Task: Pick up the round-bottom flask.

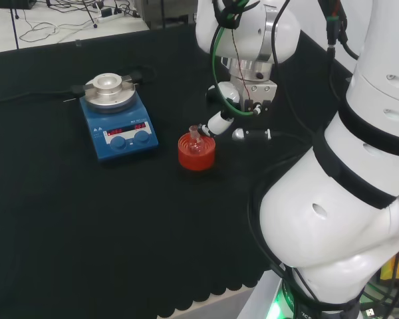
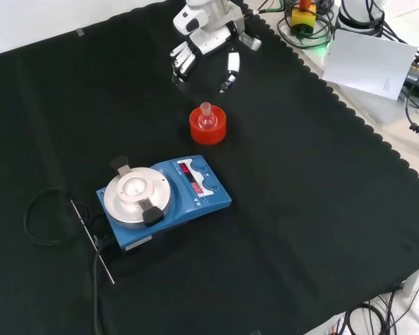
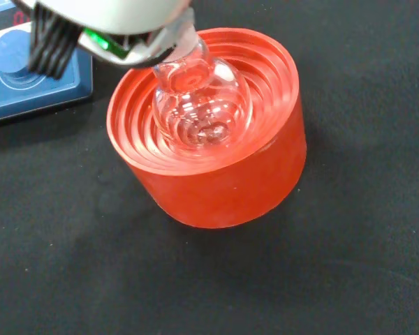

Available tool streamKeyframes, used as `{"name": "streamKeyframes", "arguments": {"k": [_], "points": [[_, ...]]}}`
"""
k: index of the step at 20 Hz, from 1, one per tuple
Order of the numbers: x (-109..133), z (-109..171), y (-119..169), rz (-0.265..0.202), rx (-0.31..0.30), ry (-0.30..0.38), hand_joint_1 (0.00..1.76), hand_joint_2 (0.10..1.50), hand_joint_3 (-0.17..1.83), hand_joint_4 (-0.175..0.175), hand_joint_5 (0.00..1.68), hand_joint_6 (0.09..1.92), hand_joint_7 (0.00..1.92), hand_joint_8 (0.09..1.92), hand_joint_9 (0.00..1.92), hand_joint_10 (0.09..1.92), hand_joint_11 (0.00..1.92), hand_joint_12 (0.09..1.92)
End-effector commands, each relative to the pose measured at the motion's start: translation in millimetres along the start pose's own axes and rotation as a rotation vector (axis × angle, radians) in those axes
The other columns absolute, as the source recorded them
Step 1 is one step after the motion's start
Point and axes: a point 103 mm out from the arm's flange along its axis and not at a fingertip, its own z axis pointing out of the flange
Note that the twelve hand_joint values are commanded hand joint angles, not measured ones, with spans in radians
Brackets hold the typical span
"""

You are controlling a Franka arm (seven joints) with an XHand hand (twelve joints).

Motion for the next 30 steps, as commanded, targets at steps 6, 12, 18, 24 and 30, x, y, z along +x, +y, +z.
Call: {"name": "streamKeyframes", "arguments": {"k": [6, 12, 18, 24, 30], "points": [[14, 31, 12, -0.029, 0.030, 0.015, 0.93, 0.56, 0.67, -0.082, 0.76, 0.81, 0.05, 0.72, 0.29, 0.76, 0.05, 1.45], [17, 36, 17, -0.048, 0.007, 0.008, 0.93, 0.55, 0.69, -0.078, 0.61, 0.85, 0.00, 0.62, 0.27, 0.75, 0.05, 1.44], [20, 39, 22, -0.052, -0.015, -0.003, 0.94, 0.54, 0.69, -0.078, 0.47, 0.82, 0.00, 0.55, 0.26, 0.75, 0.04, 1.44], [19, 40, 28, -0.052, -0.040, -0.015, 0.95, 0.53, 0.70, -0.077, 0.49, 0.82, 0.00, 0.58, 0.27, 0.75, 0.04, 1.44], [17, 43, 32, -0.054, -0.047, -0.027, 0.97, 0.54, 0.70, -0.075, 0.56, 0.84, 0.02, 0.63, 0.30, 0.76, 0.06, 1.44]]}}
